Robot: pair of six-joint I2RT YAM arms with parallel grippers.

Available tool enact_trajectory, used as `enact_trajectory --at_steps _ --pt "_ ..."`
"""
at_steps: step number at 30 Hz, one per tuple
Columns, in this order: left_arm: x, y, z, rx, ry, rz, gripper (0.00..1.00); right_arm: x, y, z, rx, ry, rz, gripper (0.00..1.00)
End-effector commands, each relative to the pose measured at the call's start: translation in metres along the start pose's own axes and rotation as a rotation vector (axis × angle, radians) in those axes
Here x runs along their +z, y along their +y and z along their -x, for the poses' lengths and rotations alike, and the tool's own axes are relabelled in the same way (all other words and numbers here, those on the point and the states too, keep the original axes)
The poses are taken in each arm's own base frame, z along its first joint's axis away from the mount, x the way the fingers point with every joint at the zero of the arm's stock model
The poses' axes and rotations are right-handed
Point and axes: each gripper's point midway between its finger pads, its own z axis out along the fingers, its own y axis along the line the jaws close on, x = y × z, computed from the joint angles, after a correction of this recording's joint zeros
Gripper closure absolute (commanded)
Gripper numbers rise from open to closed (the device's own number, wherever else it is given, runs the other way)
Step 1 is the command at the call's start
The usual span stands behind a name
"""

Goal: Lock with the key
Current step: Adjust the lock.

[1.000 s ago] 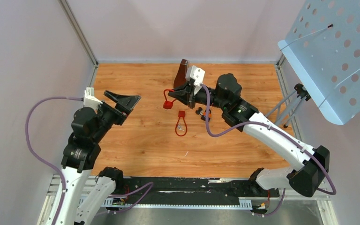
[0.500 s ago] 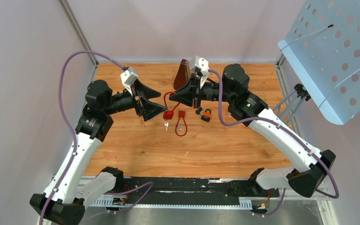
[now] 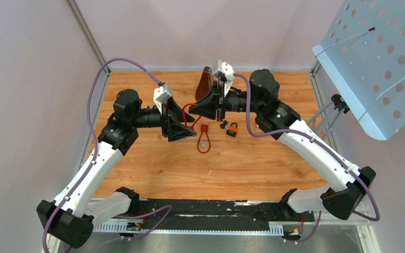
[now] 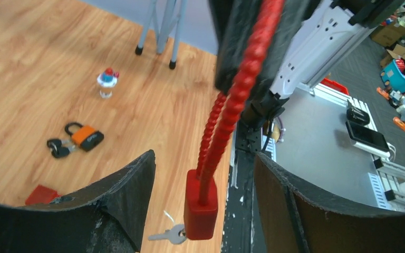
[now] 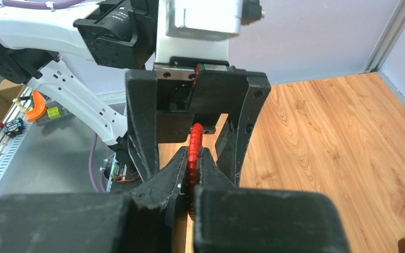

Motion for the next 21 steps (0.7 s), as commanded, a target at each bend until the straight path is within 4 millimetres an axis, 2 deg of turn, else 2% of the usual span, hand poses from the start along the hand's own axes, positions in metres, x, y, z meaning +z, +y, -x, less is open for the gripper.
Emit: enact_trajectory --at_steps 1,11,14,18,20,21 --pt "-0.004 0.002 -0.001 0.032 0.032 0.031 0.27 -0.001 0.003 0.024 -0.032 -0.048 0.01 1.0" --pt "-0.003 0.01 -0.012 0.01 0.068 0.054 0.38 0.0 0.003 0.022 -0.036 -0.045 0.011 1.0" --pt "-0.003 0.012 -0.009 0.019 0.065 0.065 0.46 0.0 0.004 0.022 -0.034 -0.044 0.017 1.0" --pt "-0.002 0.014 -0.004 0.029 0.054 0.073 0.66 0.0 0.005 0.023 -0.029 -0.043 0.025 1.0" --pt "-0.001 0.014 -0.002 0.029 0.044 0.066 0.84 0.001 0.005 0.016 -0.013 -0.031 0.031 1.0" --pt "0.0 0.014 0.003 0.046 0.027 0.065 0.97 0.001 0.005 0.014 -0.007 -0.03 0.026 0.97"
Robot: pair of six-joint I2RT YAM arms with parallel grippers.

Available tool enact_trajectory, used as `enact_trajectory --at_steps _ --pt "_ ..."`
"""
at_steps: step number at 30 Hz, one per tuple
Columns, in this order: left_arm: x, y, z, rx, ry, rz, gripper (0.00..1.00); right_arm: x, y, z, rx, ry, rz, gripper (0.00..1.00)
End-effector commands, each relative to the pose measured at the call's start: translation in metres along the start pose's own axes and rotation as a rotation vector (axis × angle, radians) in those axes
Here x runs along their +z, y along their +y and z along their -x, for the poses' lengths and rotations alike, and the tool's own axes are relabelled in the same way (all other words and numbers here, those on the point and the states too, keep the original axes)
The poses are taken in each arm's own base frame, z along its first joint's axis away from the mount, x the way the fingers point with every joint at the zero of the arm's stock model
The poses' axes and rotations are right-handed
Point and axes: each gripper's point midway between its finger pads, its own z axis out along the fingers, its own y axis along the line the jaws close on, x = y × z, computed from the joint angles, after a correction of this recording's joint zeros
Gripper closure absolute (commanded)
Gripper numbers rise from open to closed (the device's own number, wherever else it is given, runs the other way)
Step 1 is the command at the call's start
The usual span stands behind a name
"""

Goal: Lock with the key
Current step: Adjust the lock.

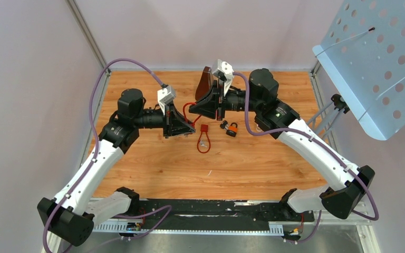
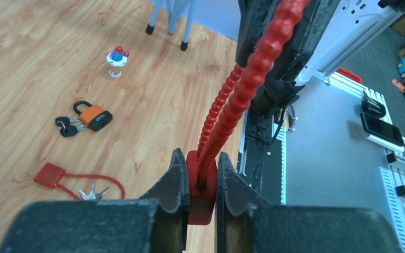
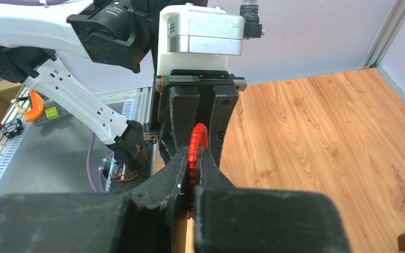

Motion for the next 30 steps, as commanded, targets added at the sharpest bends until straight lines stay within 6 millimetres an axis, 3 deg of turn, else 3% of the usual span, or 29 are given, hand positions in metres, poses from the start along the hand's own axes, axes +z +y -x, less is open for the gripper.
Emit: enact_trajectory --at_steps 1,4,7,10,13,17,22,24,28,30 --pt "0.0 -0.003 0.028 0.063 -0.069 0.005 0.99 -0.002 0.005 0.016 -0.01 -0.039 0.008 0.93" --pt "-0.003 -0.007 0.047 0.106 -0.149 0.019 1.0 -0.005 -0.003 0.014 -0.002 -0.045 -0.05 0.75" --pt "-0.005 -0.002 0.061 0.106 -0.218 0.074 1.0 -0.01 -0.013 0.013 0.012 -0.071 -0.126 0.28" --pt "-0.008 0.003 0.074 0.092 -0.27 0.122 1.0 -0.02 -0.028 0.017 0.044 -0.134 -0.249 0.09" --pt "-0.012 0.008 0.089 0.068 -0.333 0.17 1.0 -0.026 -0.025 0.016 0.074 -0.198 -0.253 0.08" --pt "-0.017 0.002 0.113 0.017 -0.428 0.178 1.0 -0.023 -0.001 0.006 0.137 -0.253 -0.118 0.13" --pt "-0.024 -0.015 0.133 -0.004 -0.5 0.127 1.0 -0.013 0.011 0.001 0.17 -0.32 0.013 0.51" --pt "-0.025 -0.019 0.136 0.0 -0.508 0.114 1.0 -0.007 0.01 0.003 0.148 -0.342 0.045 0.51" --pt "-0.026 -0.023 0.138 0.01 -0.514 0.105 1.0 0.001 0.004 0.009 0.107 -0.373 0.052 0.36" --pt "-0.027 -0.024 0.138 0.014 -0.52 0.103 1.0 0.006 0.002 0.011 0.103 -0.373 0.059 0.34"
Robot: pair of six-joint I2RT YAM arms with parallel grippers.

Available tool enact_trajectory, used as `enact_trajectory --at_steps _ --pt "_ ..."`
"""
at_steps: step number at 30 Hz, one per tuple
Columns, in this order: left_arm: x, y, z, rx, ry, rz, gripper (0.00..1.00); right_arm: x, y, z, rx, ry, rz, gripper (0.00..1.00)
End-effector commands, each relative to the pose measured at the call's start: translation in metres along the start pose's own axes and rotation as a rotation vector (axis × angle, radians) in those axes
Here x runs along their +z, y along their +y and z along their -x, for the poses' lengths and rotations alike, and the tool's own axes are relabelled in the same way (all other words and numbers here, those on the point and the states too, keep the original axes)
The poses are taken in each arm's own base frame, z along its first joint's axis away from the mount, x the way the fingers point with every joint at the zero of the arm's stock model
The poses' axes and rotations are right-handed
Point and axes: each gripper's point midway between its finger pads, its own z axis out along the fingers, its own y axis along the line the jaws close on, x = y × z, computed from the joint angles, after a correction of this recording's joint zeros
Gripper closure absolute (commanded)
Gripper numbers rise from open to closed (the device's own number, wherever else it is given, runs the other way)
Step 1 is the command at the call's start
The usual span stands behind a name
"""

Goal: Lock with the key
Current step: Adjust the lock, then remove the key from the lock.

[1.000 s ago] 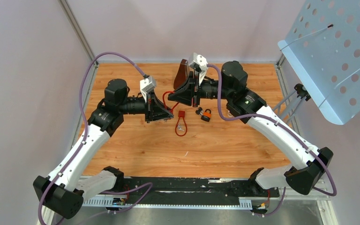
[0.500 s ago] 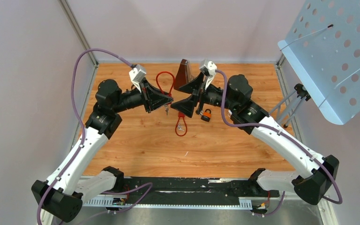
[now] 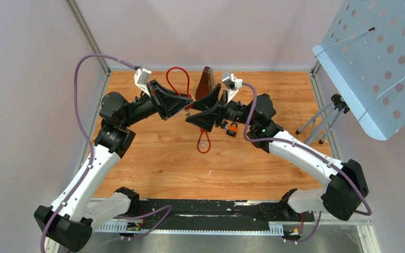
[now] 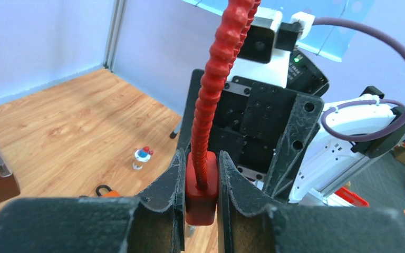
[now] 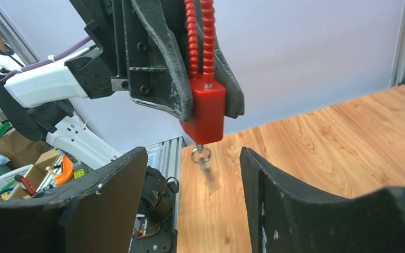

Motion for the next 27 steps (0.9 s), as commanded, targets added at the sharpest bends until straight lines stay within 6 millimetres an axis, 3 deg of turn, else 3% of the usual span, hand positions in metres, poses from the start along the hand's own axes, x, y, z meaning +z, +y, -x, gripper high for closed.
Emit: enact_trajectory --at_steps 1,9,17,19,24,27 --pt "-0.004 -0.025 0.032 0.061 -0.098 -0.055 1.0 0.013 0.021 0.032 -0.076 -0.095 0.107 0.34" --pt "-0.007 -0.043 0.031 0.077 -0.119 -0.168 1.0 0.017 0.024 0.034 -0.076 -0.122 0.142 0.45" --pt "-0.009 -0.053 0.031 0.103 -0.128 -0.225 1.0 0.021 0.025 0.04 -0.046 -0.157 0.144 0.49" --pt "-0.009 -0.053 0.032 0.102 -0.132 -0.227 1.0 0.023 0.023 0.038 -0.037 -0.152 0.143 0.58" --pt "-0.01 -0.054 0.037 0.112 -0.152 -0.217 1.0 0.023 0.02 0.026 -0.009 -0.112 0.143 0.95" --pt "-0.009 -0.053 0.042 0.12 -0.163 -0.203 1.0 0.02 0.017 0.017 0.004 -0.096 0.134 1.0"
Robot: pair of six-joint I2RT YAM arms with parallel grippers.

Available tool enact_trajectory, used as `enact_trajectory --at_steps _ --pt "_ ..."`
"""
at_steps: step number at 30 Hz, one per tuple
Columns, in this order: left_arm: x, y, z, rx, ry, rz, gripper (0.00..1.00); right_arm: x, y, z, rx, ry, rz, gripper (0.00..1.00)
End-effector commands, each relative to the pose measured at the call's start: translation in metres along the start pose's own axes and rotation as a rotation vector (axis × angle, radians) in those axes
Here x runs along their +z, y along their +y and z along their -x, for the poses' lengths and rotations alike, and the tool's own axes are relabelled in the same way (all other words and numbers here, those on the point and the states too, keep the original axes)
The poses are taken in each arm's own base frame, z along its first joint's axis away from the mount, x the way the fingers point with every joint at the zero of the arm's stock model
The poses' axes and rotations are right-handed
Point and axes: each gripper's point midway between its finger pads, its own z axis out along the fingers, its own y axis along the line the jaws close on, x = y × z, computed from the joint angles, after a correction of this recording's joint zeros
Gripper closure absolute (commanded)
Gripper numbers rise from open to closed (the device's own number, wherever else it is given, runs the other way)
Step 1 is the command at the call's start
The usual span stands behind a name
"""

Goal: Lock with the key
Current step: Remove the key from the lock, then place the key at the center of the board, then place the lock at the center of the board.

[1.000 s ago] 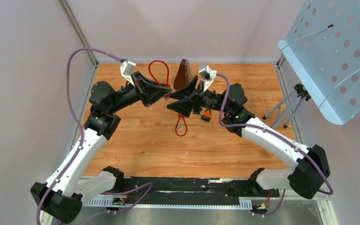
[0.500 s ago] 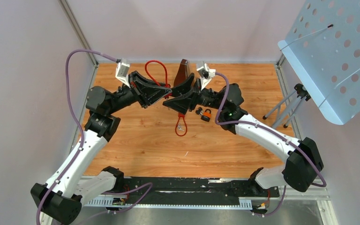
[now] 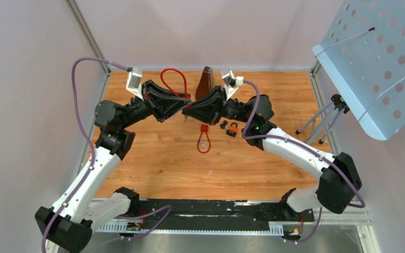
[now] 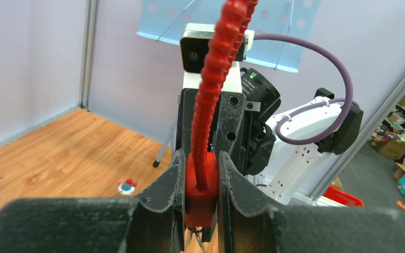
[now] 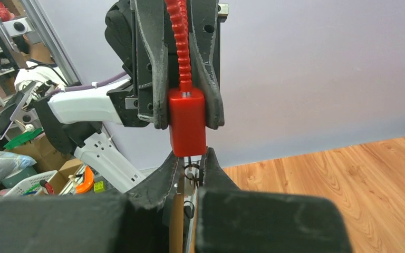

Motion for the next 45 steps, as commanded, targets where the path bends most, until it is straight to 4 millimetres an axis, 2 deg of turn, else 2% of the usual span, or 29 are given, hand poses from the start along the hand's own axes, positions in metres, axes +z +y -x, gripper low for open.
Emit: enact_trajectory --at_steps 1,6,10,17,21,24,29,32,33,36,37,39,41,42,45 --pt "0.002 -0.019 0.025 0.081 -0.062 -0.042 1.0 -0.001 -0.001 -0.005 0.002 0.008 0.001 1.0" --pt "0.003 -0.019 0.028 0.086 -0.064 -0.035 1.0 -0.008 -0.002 -0.021 -0.007 0.06 0.001 1.0" --pt "0.002 -0.018 0.035 0.097 -0.096 -0.011 1.0 -0.013 -0.01 -0.034 -0.003 0.088 -0.035 1.0" --pt "-0.009 -0.005 0.057 0.157 -0.233 0.123 1.0 -0.027 -0.019 -0.072 0.095 0.131 -0.059 1.0" --pt "-0.011 0.003 0.05 0.167 -0.211 0.154 1.0 -0.029 -0.021 -0.079 0.141 0.13 -0.075 1.0" --pt "-0.015 0.019 0.042 0.163 -0.162 0.243 1.0 -0.03 -0.042 -0.086 0.192 0.153 -0.193 1.0" --pt "-0.041 0.074 -0.002 0.062 0.017 0.546 1.0 -0.046 -0.094 -0.111 0.307 0.191 -0.5 1.0" --pt "-0.072 0.116 -0.042 -0.034 0.154 0.795 1.0 -0.055 -0.11 -0.122 0.349 0.171 -0.594 1.0" --pt "-0.078 0.124 -0.051 -0.057 0.179 0.839 1.0 -0.057 -0.114 -0.125 0.36 0.166 -0.612 1.0" --pt "-0.11 0.156 -0.099 -0.188 0.32 1.019 1.0 -0.062 -0.127 -0.135 0.412 0.165 -0.69 1.0" --pt "-0.114 0.159 -0.109 -0.221 0.343 1.036 1.0 -0.065 -0.132 -0.139 0.438 0.167 -0.724 1.0" --pt "-0.131 0.171 -0.144 -0.334 0.415 1.07 1.0 -0.068 -0.142 -0.15 0.477 0.184 -0.771 1.0" --pt "-0.138 0.174 -0.169 -0.426 0.469 1.045 1.0 -0.068 -0.15 -0.16 0.502 0.205 -0.799 1.0" --pt "-0.146 0.177 -0.176 -0.442 0.483 1.061 1.0 -0.065 -0.155 -0.163 0.523 0.211 -0.822 1.0" --pt "-0.169 0.179 -0.212 -0.544 0.554 1.077 0.99 -0.065 -0.168 -0.187 0.59 0.274 -0.874 1.0"
